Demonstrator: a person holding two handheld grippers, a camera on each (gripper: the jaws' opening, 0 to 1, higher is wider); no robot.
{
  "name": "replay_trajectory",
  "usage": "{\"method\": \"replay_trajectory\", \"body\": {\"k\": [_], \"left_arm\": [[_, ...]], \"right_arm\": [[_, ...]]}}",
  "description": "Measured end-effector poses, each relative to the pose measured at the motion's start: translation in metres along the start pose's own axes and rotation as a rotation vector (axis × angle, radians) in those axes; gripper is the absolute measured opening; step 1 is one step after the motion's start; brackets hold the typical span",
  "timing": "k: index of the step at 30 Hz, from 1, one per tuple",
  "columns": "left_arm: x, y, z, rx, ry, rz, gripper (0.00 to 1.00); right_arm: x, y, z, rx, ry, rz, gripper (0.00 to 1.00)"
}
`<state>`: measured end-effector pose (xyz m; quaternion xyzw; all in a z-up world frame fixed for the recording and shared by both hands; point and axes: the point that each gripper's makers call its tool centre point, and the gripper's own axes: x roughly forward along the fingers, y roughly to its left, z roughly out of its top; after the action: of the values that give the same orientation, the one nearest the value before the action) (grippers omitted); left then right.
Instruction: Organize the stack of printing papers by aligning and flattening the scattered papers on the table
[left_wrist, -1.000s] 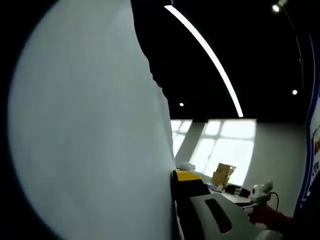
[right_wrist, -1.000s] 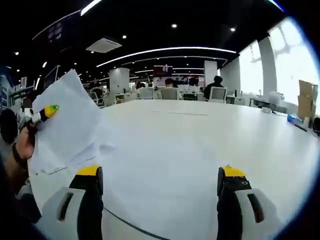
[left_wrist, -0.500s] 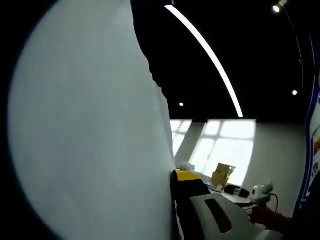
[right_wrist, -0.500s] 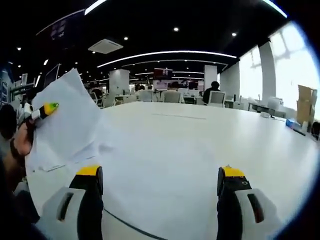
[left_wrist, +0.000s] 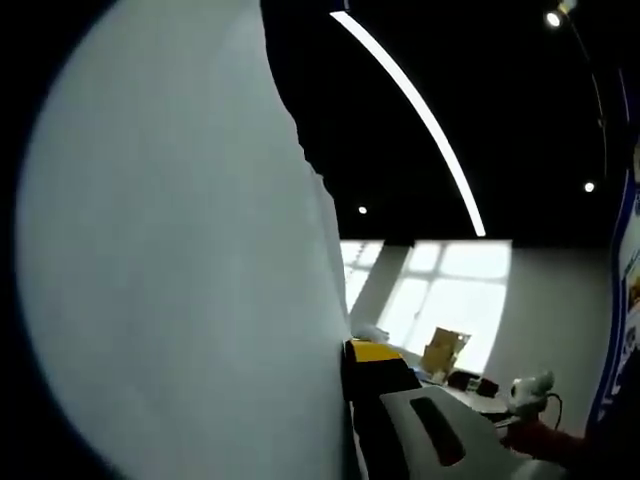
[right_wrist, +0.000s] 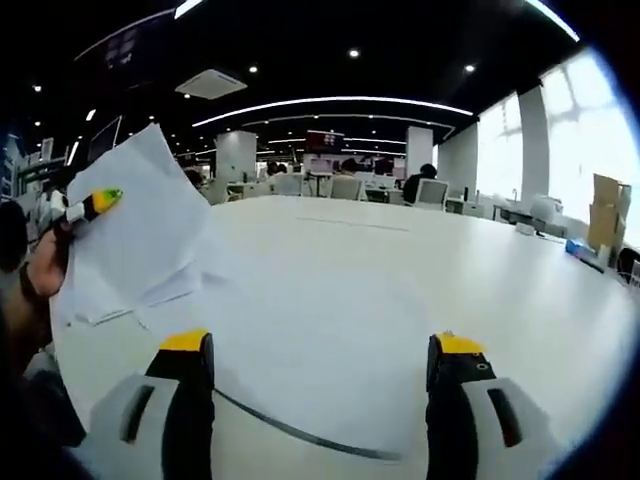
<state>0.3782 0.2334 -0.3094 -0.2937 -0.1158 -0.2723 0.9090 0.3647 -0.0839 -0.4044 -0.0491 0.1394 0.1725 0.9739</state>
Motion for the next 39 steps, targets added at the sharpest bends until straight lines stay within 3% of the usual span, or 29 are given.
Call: {"method": "replay_trajectory", "body": {"k": [7,19,26,39], "left_arm": [[-0.001,0.002,0.001,-0.002,-0.004,-0.001,0.07],[-0.001,0.003,0.001,-0.007,-0.006,-0.005,0.07],[-0.002,0.003,0.001,-0.008,-0.006,-0.003,0.07],[-0.003,0.004,0.002,-0.010,-0.006,-0.001,0.07]], "right_arm": [[-0.004,-0.008,-0.010,-0.010,0.000,-0.060,0.84],[-0.011,-0.001,-0.006,0.058,-0.052,-0.052,0.81],[-0.012,0.001,-0.004,0.061,-0.067,-0.060,0.73],[-0.007,0.007,-0.010,0.056,-0.002,-0.024,0.60]]}}
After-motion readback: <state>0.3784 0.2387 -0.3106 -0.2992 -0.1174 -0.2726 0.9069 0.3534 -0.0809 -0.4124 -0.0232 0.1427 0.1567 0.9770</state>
